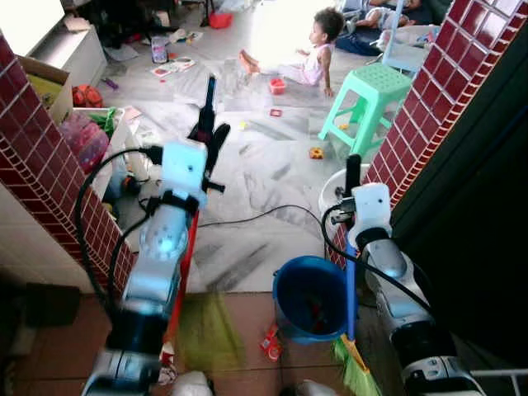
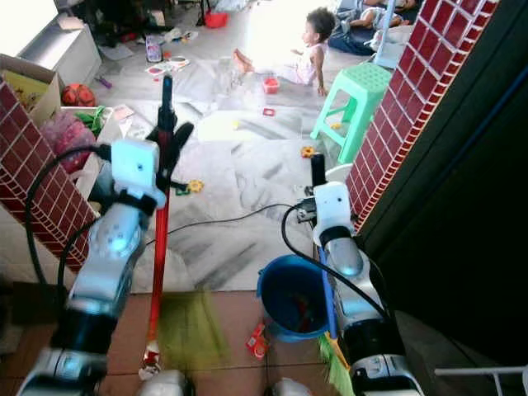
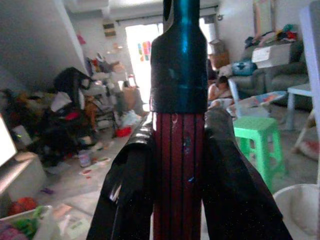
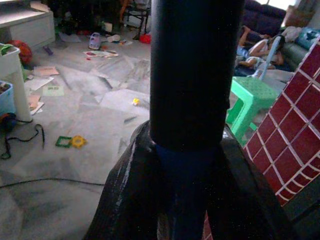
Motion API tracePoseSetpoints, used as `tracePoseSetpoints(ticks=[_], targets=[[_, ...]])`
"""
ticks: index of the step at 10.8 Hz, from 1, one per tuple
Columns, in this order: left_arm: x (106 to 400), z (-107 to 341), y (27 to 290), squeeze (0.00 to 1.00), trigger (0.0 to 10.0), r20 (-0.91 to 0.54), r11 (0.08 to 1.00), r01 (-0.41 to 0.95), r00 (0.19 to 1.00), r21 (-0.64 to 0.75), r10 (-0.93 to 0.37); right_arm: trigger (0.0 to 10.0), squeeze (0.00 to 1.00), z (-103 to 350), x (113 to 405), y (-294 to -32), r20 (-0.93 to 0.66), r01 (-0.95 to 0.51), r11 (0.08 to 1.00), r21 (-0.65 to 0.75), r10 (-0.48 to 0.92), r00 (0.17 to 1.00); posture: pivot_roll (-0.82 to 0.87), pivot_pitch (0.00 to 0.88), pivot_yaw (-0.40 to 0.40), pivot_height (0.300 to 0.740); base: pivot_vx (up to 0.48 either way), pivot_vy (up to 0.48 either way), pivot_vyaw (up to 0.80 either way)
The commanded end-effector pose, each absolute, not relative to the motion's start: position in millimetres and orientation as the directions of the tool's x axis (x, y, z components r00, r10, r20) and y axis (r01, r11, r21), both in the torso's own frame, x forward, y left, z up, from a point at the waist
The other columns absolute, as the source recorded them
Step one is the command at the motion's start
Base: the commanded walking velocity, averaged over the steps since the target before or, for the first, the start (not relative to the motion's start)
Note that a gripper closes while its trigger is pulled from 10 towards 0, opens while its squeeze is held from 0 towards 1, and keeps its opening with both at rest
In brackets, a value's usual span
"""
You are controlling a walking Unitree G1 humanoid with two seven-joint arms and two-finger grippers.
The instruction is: Sweep floor
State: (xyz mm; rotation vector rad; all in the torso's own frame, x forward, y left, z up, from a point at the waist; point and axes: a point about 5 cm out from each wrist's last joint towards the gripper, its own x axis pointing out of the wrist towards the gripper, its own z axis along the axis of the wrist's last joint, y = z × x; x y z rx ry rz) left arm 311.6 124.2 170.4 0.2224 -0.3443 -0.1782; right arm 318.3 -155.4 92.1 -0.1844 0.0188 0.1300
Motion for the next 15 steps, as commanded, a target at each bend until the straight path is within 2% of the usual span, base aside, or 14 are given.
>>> tracePoseSetpoints(ticks=[1,2,4,6,8,13,15], targets=[[307,172,131,0.0,10.0,0.348,0.954,0.048,0.925,0.295,-0.154,10.0,0.0,92,319,-148,-0.044,-0.165,0.974,-0.153,0.16,0.986,0.04,0.023,-0.047,0.74,0.0,0.0,0.0],[301,157,136,0.0,10.0,0.292,0.954,0.04,0.947,0.299,-0.132,10.0,0.0,92,318,-139,-0.044,-0.196,0.973,-0.124,0.192,0.98,0.04,0.026,-0.047,0.74,0.0,0.0,0.0],[286,125,142,0.0,10.0,0.145,0.979,0.011,0.989,0.205,-0.041,10.0,0.0,90,313,-122,-0.048,-0.279,0.96,-0.038,0.277,0.96,0.04,0.007,-0.042,0.74,0.0,0.0,0.0],[278,115,138,0.0,10.0,0.119,0.982,0.034,0.991,0.184,-0.056,10.0,0.0,94,311,-111,-0.04,-0.356,0.933,0.053,0.359,0.933,0.03,0.001,-0.04,0.74,0.0,0.0,0.0],[280,114,129,0.0,10.0,0.086,0.983,0.098,0.99,0.153,-0.112,10.0,0.0,104,310,-97,-0.012,-0.425,0.902,0.077,0.427,0.904,0.02,0.026,-0.045,0.74,0.0,0.0,0.0],[274,122,130,0.0,10.0,0.078,0.989,0.097,0.991,0.109,-0.106,10.0,0.0,110,310,-90,-0.001,-0.463,0.878,0.123,0.466,0.885,0.03,0.036,-0.06,0.74,0.0,0.0,0.0],[271,118,141,0.0,10.0,0.066,0.987,0.084,0.993,0.138,-0.093,10.0,0.0,116,315,-99,0.02,-0.438,0.891,0.117,0.439,0.898,0.03,0.039,-0.063,0.74,0.0,0.0,0.0]])
